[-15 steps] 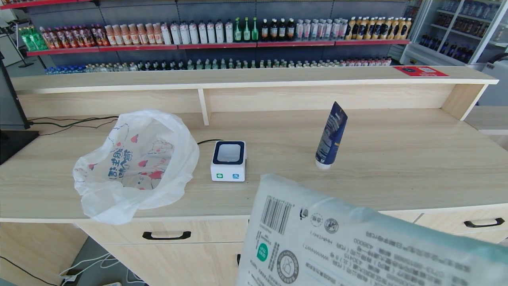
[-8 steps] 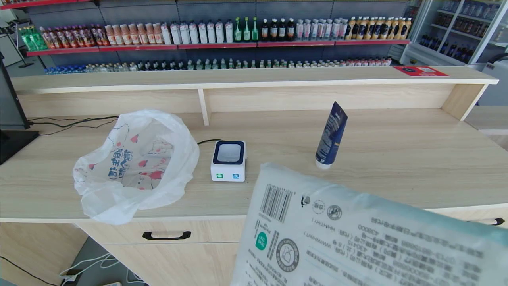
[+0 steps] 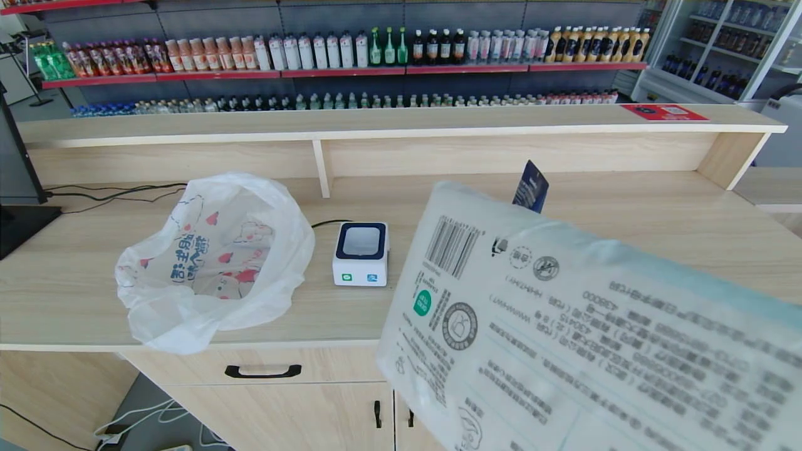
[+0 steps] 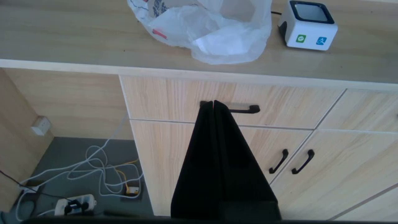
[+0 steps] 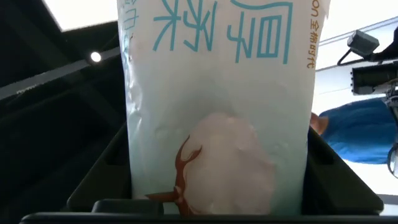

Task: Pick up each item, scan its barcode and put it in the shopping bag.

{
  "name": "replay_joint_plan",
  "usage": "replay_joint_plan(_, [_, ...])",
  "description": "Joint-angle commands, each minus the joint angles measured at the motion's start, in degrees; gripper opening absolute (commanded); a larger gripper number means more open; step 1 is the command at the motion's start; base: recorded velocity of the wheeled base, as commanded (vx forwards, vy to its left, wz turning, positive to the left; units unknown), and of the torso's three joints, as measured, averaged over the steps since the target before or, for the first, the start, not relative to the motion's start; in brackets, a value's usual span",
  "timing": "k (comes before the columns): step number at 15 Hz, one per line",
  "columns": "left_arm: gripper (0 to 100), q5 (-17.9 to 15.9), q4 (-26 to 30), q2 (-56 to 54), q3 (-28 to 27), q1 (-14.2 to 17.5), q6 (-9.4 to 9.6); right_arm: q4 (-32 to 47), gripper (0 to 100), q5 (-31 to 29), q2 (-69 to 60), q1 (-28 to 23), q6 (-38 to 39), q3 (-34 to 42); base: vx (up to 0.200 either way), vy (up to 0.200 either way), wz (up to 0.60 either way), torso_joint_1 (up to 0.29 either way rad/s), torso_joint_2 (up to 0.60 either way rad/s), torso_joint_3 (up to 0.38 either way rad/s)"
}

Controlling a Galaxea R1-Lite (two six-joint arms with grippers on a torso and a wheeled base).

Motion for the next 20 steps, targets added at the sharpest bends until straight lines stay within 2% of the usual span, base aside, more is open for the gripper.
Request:
replay_joint_plan(1, [0,0.0,0.0,0.0,0.0,0.0,-0.03,0.0,0,0.0,1.4,-1.3,-7.6,-1.3,0.000,0.000,0.00,0.000,0.00,0.000])
replay_joint_plan(3, [0,0.0,0.0,0.0,0.0,0.0,-0.03,0.0,0,0.0,4.1,-2.6,-21.0,-1.8,0.000,0.000,0.00,0.000,0.00,0.000])
replay_joint_plan(6, [0,0.0,0.0,0.0,0.0,0.0,-0.03,0.0,0,0.0,7.5,-6.6,-27.0,-6.4,0.000,0.000,0.00,0.000,0.00,0.000])
replay_joint_plan(7, [0,0.0,0.0,0.0,0.0,0.0,-0.03,0.0,0,0.0,9.2,-7.7,-31.6,-6.9,0.000,0.000,0.00,0.000,0.00,0.000])
replay_joint_plan(10, [0,0.0,0.0,0.0,0.0,0.0,-0.03,0.0,0,0.0,15.6,-9.3,-53.1,-7.6,0.000,0.000,0.00,0.000,0.00,0.000])
replay_joint_plan(12, [0,0.0,0.0,0.0,0.0,0.0,-0.03,0.0,0,0.1,16.3,-9.6,-57.4,-11.3,0.000,0.000,0.00,0.000,0.00,0.000])
replay_joint_plan(14, [0,0.0,0.0,0.0,0.0,0.0,-0.03,0.0,0,0.0,16.6,-10.4,-65.4,-10.5,0.000,0.000,0.00,0.000,0.00,0.000])
replay_joint_plan(17, [0,0.0,0.0,0.0,0.0,0.0,-0.03,0.0,0,-0.6,20.0,-17.2,-80.5,-14.0,0.000,0.000,0.00,0.000,0.00,0.000])
replay_joint_plan(20, [0,0.0,0.0,0.0,0.0,0.0,-0.03,0.0,0,-5.4,23.3,-22.5,-97.3,-17.8,0.000,0.000,0.00,0.000,0.00,0.000])
